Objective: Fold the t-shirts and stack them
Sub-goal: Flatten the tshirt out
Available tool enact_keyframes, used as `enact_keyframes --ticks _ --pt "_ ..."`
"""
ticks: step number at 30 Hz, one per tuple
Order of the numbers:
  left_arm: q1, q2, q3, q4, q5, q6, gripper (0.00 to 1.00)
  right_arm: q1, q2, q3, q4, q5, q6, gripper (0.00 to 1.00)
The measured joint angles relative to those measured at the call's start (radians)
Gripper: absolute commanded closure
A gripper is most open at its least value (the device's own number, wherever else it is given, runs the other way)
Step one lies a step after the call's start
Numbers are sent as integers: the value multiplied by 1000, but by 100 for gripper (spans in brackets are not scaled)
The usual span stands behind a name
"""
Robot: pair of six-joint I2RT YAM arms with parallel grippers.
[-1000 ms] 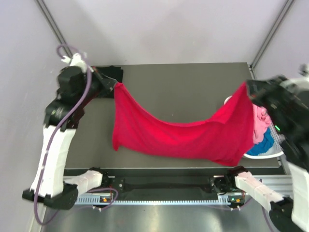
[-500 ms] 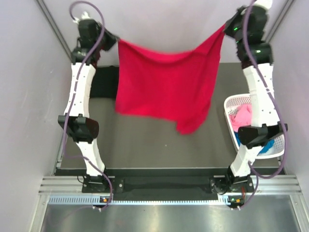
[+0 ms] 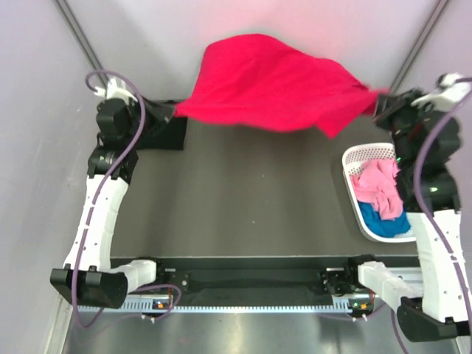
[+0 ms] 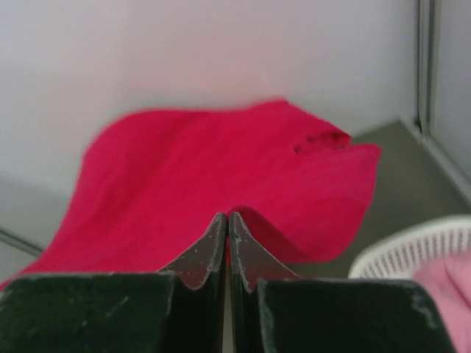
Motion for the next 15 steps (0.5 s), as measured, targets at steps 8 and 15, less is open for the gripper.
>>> enact_keyframes --ticks 8,15 --pt "0 -116 -489 -110 -16 71 100 0 -224 -571 -203 -87 122 100" --pt "0 -266 -698 -236 -133 65 100 0 -415 -774 -354 -253 193 100"
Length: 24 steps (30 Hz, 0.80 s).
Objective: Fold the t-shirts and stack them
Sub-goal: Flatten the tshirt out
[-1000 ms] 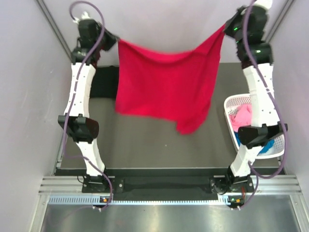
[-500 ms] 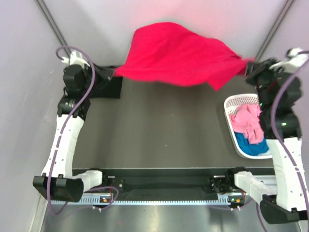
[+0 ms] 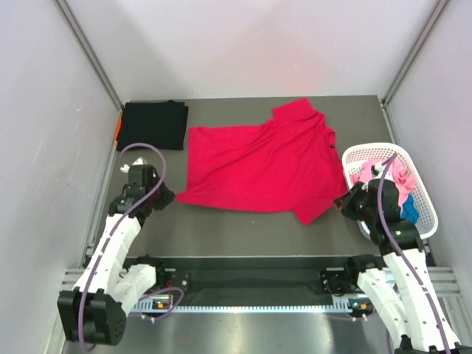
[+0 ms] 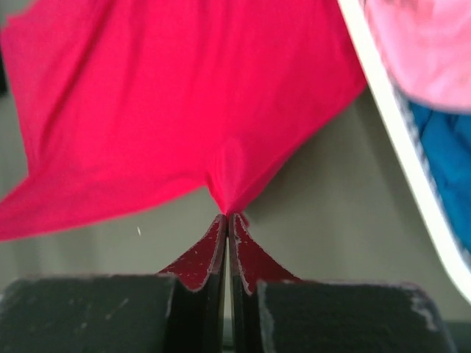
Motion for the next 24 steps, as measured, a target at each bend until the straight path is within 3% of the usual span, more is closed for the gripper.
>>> enact_keyframes --ticks 7,12,16,24 --pt "0 -95 -11 -31 -159 -11 100 0 -38 -40 -143 -37 26 100" --pt "1 -85 65 -32 -154 -3 100 0 -32 43 -202 -41 20 100" --pt "1 -34 252 -37 -90 9 100 0 50 286 -201 -49 9 100" --pt "1 161 888 -61 71 16 100 0 295 943 -154 -123 0 100"
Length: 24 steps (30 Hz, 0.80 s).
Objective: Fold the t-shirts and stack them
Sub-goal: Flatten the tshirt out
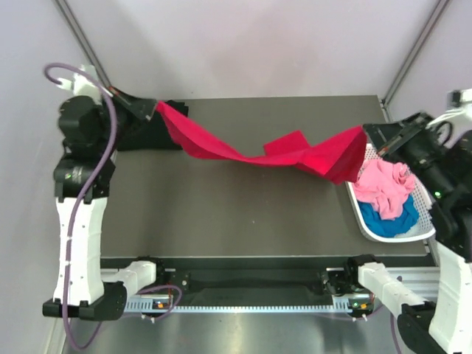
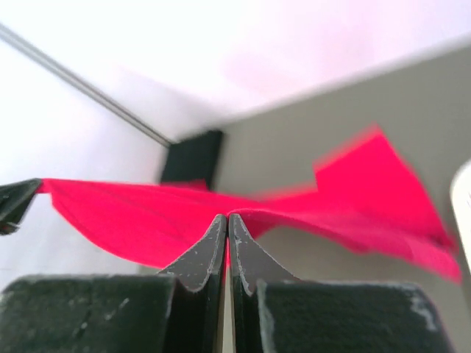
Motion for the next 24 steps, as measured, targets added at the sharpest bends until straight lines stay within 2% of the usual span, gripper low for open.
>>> enact_keyframes --ticks 3,6,13,16,19,24 --pt "0 -1 161 -18 25 -5 100 0 35 170 -4 -41 16 100" --pt "-3 -54 266 -30 36 -27 100 0 26 259 -11 -67 36 100" --pt "-15 -190 330 -60 58 -83 100 0 -89 357 -55 -108 105 100" --pt "-15 -208 303 -64 48 -85 100 0 -100 364 -45 -105 104 100" --pt "-15 -211 211 -61 24 -80 100 0 -98 291 -2 -103 100 100" --pt "-15 -141 -46 18 -43 -52 100 0 33 106 157 -102 93 100"
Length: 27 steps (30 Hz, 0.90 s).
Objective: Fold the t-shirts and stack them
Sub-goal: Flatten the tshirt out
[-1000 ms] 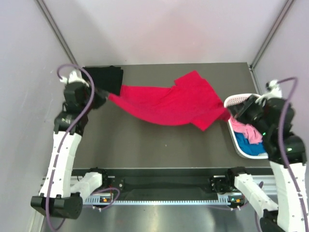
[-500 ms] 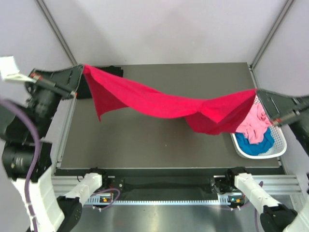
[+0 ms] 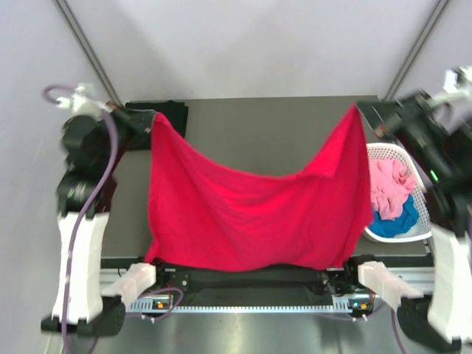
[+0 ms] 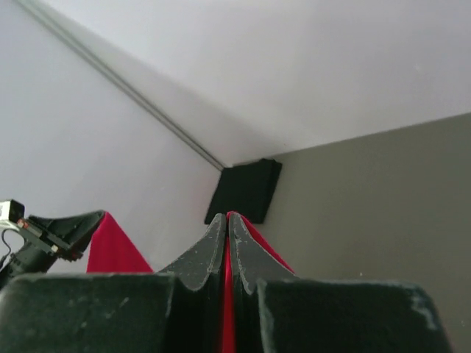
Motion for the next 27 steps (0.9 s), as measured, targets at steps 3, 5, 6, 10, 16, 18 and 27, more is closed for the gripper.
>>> enact_keyframes --ticks 3,5,6,10,16,18,27 --pt "0 154 -50 47 -19 18 100 0 225 -23 118 4 -2 100" --pt "0 300 -43 97 -21 33 100 5 392 15 165 7 -10 100" --pt "0 380 -19 103 -20 37 100 5 475 47 167 8 -18 100" --pt "17 687 210 77 -10 53 100 4 897 428 51 41 -75 100" --pt "130 928 650 83 51 -1 100 -51 1069 702 60 81 -114 100" --pt "169 918 710 94 56 -5 100 -86 925 520 116 109 -114 100" --pt "159 450 114 253 111 6 100 -111 384 23 322 114 -126 100"
